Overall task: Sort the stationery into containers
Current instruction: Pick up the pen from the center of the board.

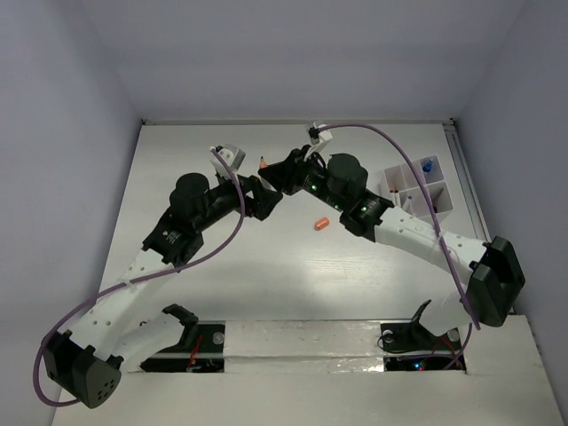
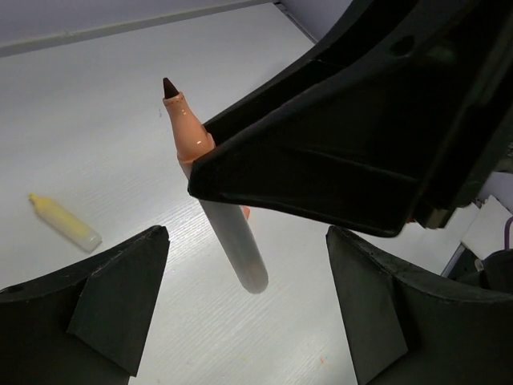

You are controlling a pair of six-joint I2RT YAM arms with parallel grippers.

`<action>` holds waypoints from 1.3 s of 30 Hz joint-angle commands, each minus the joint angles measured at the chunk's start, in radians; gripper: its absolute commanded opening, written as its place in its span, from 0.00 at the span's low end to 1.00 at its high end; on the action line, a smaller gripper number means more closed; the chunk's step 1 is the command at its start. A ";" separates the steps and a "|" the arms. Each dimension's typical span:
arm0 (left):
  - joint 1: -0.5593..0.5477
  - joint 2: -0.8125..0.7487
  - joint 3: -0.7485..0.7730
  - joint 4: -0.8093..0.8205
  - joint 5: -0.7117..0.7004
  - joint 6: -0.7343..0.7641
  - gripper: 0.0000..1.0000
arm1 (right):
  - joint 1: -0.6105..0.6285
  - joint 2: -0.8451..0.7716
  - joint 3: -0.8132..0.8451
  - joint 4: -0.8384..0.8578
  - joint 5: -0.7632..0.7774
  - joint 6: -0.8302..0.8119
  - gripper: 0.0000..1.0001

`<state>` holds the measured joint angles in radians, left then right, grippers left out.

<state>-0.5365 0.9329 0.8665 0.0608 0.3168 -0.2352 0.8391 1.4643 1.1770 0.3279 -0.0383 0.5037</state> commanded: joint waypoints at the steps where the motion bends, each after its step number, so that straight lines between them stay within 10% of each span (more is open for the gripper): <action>1: 0.003 0.000 0.028 0.036 -0.009 -0.009 0.76 | 0.026 -0.018 -0.011 0.117 -0.014 0.018 0.00; 8: 0.003 0.000 0.025 0.043 -0.028 -0.009 0.51 | 0.048 -0.016 -0.017 0.112 -0.005 0.009 0.00; 13: 0.003 0.015 0.035 0.030 -0.025 -0.006 0.12 | 0.048 -0.035 -0.023 0.100 0.031 -0.011 0.00; 21: 0.003 0.015 0.040 0.024 -0.030 -0.004 0.00 | 0.048 -0.091 -0.051 0.066 0.140 -0.065 0.01; 23: 0.003 0.011 0.042 0.025 -0.021 0.002 0.00 | 0.048 -0.102 -0.048 0.039 0.144 -0.086 0.40; 30: 0.003 -0.008 0.049 0.010 -0.001 0.022 0.00 | 0.048 -0.191 -0.086 -0.101 0.279 -0.128 0.84; 32: 0.003 -0.014 0.051 0.008 0.011 0.025 0.00 | 0.038 -0.258 -0.164 -0.099 0.314 -0.132 0.76; 37: 0.003 -0.029 0.052 -0.001 0.033 0.031 0.00 | 0.029 -0.343 -0.270 -0.217 0.377 -0.137 0.04; 39: 0.003 -0.031 0.052 -0.001 0.036 0.033 0.00 | 0.029 -0.306 -0.261 -0.356 0.403 -0.130 0.00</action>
<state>-0.5354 0.9302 0.8665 0.0360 0.3241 -0.2184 0.8761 1.1297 0.9222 0.1440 0.2867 0.3840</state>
